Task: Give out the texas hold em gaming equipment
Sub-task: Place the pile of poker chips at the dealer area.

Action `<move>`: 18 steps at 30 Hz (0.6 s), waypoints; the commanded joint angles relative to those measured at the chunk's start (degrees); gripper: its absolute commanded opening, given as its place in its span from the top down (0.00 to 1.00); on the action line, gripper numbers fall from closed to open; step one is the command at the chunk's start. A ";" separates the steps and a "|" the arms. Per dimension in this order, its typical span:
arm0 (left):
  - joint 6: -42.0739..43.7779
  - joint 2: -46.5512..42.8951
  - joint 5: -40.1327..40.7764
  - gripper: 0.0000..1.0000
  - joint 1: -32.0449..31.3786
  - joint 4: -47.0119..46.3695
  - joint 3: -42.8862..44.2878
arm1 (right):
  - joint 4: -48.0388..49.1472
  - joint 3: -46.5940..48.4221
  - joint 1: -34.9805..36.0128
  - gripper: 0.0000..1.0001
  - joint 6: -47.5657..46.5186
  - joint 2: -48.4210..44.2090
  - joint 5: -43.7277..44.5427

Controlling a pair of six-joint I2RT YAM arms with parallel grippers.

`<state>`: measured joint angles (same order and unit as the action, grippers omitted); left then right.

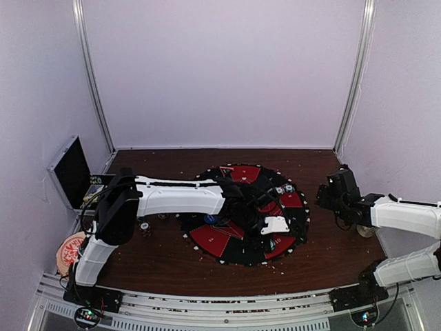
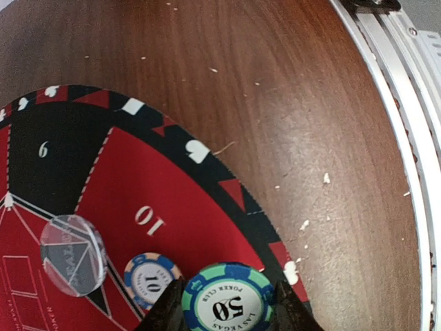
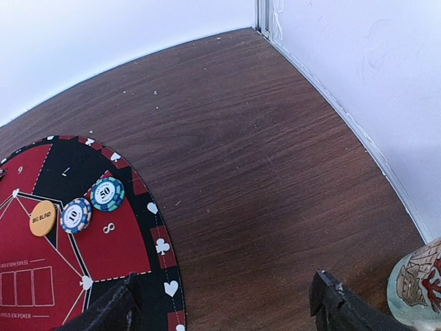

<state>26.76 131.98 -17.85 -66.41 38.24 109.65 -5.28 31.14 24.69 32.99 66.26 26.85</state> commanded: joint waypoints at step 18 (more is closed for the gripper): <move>1.86 7.98 3.33 0.77 -2.14 -0.55 7.67 | 2.05 -0.80 -0.35 0.15 -0.04 0.72 -2.72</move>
<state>27.35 138.34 -15.86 -68.79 39.05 115.09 -4.36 31.11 24.69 32.99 66.87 24.56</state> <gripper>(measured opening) 0.384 0.850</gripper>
